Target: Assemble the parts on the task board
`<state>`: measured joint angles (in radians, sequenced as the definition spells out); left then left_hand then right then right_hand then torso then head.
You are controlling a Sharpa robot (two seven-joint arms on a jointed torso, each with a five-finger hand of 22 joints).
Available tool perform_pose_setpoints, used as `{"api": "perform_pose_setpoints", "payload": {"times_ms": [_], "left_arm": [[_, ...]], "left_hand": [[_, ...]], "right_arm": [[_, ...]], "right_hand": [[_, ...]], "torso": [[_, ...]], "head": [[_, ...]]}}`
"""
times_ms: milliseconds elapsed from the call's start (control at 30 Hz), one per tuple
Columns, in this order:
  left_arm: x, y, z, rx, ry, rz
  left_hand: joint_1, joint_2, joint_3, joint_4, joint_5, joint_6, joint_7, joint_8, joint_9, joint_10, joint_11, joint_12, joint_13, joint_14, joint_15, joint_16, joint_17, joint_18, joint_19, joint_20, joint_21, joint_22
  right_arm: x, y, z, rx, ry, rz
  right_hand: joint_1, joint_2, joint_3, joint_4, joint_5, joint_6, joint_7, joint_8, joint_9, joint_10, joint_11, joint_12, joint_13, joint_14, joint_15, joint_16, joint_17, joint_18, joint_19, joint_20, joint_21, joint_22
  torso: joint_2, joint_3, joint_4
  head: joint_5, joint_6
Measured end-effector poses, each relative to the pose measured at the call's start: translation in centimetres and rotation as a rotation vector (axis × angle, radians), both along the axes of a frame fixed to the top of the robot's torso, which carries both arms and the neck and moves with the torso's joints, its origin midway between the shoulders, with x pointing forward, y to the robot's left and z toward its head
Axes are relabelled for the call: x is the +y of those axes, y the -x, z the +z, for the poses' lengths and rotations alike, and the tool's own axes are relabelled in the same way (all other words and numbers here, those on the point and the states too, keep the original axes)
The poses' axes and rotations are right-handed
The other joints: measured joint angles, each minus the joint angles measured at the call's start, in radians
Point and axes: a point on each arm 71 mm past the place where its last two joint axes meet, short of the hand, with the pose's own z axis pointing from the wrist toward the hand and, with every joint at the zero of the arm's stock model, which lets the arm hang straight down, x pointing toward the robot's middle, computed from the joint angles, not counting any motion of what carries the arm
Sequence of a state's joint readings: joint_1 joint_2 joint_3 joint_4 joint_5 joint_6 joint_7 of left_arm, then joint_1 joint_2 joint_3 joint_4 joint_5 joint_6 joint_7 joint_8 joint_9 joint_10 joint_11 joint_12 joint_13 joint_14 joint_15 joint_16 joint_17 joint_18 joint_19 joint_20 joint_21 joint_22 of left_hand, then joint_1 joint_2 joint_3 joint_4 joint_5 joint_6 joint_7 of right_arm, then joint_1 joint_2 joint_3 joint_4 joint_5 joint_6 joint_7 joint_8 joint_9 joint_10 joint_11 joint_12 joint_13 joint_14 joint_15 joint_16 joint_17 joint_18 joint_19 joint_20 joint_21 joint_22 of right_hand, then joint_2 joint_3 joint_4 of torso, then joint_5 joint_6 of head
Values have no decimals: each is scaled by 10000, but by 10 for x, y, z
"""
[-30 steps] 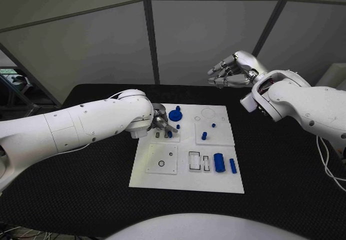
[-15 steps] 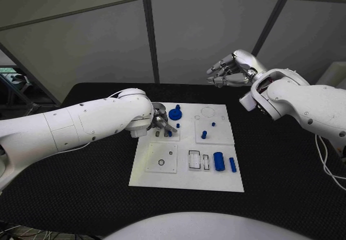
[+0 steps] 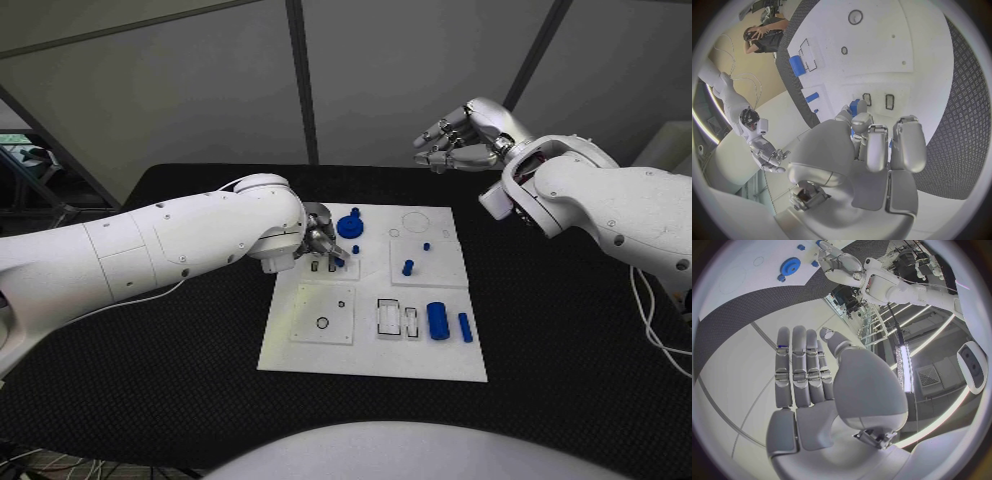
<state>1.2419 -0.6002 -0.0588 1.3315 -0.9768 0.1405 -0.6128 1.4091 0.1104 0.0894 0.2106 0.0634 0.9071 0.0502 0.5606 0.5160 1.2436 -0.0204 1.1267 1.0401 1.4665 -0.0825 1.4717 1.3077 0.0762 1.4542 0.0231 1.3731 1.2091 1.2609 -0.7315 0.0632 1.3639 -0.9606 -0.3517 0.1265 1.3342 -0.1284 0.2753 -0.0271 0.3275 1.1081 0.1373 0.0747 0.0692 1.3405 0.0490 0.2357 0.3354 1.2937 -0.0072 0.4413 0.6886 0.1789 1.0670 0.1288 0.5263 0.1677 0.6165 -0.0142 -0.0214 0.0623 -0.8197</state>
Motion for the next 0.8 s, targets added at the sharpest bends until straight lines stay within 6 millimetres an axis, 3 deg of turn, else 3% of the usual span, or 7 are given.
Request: {"api": "perform_pose_setpoints", "payload": {"times_ms": [67, 100, 233, 300, 467, 800], "left_arm": [[1, 0, -1, 58, 64, 70], [2, 1, -1, 90, 97, 104], [6, 3, -2, 191, 264, 262], [8, 4, -1, 223, 356, 340], [13, 6, 0, 226, 575, 553], [21, 13, 6, -226, 1146, 1024]], "left_hand": [[-87, -383, 608, 541, 210, -82, 54, 12, 173, -19, 10, -9, -28, 1, -1, 0, 0, -1, 0, 0, 0, 3], [-473, -892, 1903, 475, 240, -120, 90, 98, 341, -14, 3, -43, -32, 1, -1, 0, 0, 0, 0, 0, 0, 15], [-1120, -1560, 3290, 547, 241, -119, 90, 261, 643, 113, -4, -45, 8, 4, -1, 0, 0, 0, 0, 0, 0, 26], [-1483, -1917, 4116, 346, 242, -119, 90, 398, 837, 135, 7, -19, 68, 5, -1, 0, 0, 0, 0, 1, 0, 46], [-1965, -2074, 4733, 206, 241, -160, 49, 516, 1093, 227, 1, 45, 138, 7, -1, 0, 0, 0, 0, 1, 0, 65], [-2276, -2312, 5111, -24, 409, -162, 46, 670, 1375, 350, -24, 226, 320, 9, -1, 0, 0, -1, 0, 1, 39, 229]], "right_arm": [[-1, -1, 0, 7, 10, -22], [-1, -1, 0, 9, 14, -30], [-2, -2, -1, 19, 28, -61], [-3, -2, -1, 25, 36, -76], [-4, -3, -2, 38, 51, -108], [-5, -5, -2, 59, 79, -157]], "right_hand": [[0, 0, 0, 0, 0, 0, 0, 0, 0, -9, -9, 0, 0, 0, 0, 0, -1, 0, 0, 0, 0, 0], [0, 0, 0, 0, 0, 0, 0, 0, 0, -9, -9, 0, 0, 0, 0, -16, -6, -1, 0, 0, 0, -1], [0, 0, 0, 0, 36, 0, 0, 0, 0, -9, -9, 0, 9, 0, 0, -39, -17, -1, 0, 0, 0, -1], [0, 0, 0, 0, 36, 0, 0, 0, 0, -45, 28, 0, 17, 0, 0, -39, -30, 0, 0, 0, 0, -1], [0, -1, 0, 0, 72, 0, 0, 0, 0, -45, 27, 0, 28, 0, 0, -39, -45, 0, 0, 0, 0, -1], [-39, 38, -25, 81, 71, -35, 35, 0, 0, -44, 28, 0, 59, 0, 0, -62, -83, 0, -36, 36, 0, -2]], "torso": [[-2, 0, 0], [-3, 0, 0], [-4, 0, 0], [-4, 0, 7], [-7, 0, 27], [-7, 10, 19]], "head": [[-1, -2], [-1, -2], [10, -3], [12, -9], [35, -12], [115, -11]]}}
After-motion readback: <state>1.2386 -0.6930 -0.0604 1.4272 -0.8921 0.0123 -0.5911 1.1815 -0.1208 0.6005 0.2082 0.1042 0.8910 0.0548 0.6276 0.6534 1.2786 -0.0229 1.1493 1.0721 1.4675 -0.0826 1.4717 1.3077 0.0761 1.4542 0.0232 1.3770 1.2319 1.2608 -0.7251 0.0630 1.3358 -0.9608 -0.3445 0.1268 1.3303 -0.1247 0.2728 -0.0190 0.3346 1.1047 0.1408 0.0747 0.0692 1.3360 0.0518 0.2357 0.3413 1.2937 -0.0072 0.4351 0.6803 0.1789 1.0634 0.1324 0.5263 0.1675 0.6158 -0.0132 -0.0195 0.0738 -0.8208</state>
